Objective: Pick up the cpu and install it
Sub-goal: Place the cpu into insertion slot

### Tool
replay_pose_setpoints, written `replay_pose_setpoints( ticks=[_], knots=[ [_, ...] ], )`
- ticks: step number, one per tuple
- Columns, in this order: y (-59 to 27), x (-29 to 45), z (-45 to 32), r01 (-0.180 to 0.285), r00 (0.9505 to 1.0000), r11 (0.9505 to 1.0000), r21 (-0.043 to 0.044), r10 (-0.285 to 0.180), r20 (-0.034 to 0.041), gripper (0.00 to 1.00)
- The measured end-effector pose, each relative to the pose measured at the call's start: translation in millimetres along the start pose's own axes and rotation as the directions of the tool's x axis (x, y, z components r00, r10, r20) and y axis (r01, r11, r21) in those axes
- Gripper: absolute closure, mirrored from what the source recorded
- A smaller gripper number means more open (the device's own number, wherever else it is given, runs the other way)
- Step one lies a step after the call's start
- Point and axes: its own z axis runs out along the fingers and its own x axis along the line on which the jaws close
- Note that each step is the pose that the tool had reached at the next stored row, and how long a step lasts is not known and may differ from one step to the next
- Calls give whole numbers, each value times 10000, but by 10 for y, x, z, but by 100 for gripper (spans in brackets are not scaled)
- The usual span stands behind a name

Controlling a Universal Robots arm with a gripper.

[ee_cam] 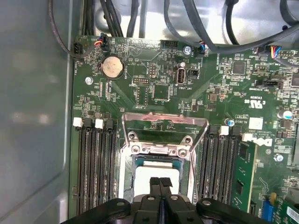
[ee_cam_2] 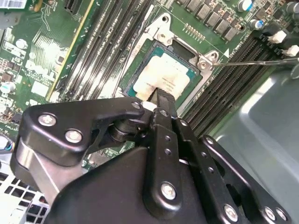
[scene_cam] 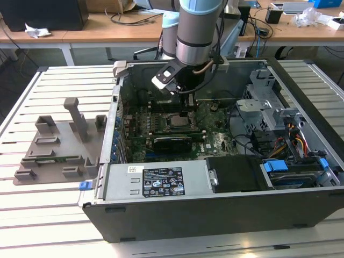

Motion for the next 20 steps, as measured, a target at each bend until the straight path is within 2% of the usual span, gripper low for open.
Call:
replay_pose_setpoints(
  ticks=[8,16,20],
  knots=[
    [-14,7,-252,0,10000,10000,0,0,4,89],
    [-19,9,-354,-1,10000,10000,1,1,9,89],
    [-27,13,-483,-1,10000,10000,1,1,11,89]
  ],
)
